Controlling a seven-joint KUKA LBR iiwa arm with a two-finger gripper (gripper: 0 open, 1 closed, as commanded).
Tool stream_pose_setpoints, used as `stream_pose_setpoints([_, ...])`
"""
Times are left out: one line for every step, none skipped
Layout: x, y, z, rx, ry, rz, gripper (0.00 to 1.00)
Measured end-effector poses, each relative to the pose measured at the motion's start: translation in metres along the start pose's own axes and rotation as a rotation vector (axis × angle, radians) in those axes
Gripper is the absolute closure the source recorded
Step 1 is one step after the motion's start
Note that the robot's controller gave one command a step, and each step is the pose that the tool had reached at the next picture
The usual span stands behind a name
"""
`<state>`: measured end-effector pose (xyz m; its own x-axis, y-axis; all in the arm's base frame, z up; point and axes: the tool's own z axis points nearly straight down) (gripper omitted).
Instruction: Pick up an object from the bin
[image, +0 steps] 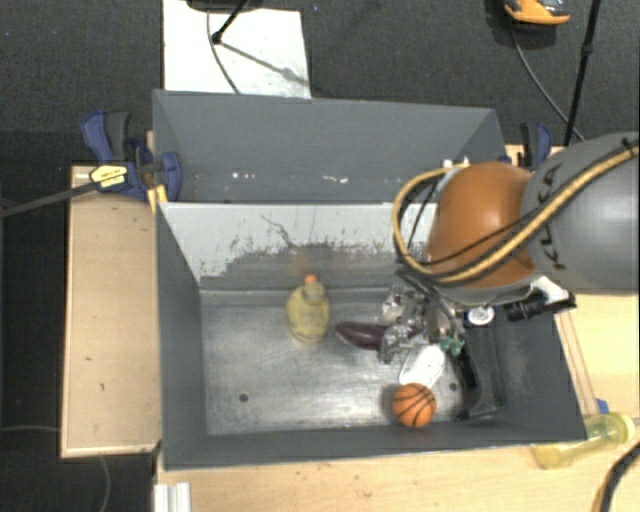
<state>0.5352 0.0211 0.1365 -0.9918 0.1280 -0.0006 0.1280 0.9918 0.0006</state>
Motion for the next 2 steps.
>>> stream_pose_setpoints([0.0, 0.0, -0.016, 0.0, 0.001, 0.002, 1.0])
stream_pose_setpoints([-0.001, 0.0, -0.031, 0.0, -0.003, 0.003, 1.0])
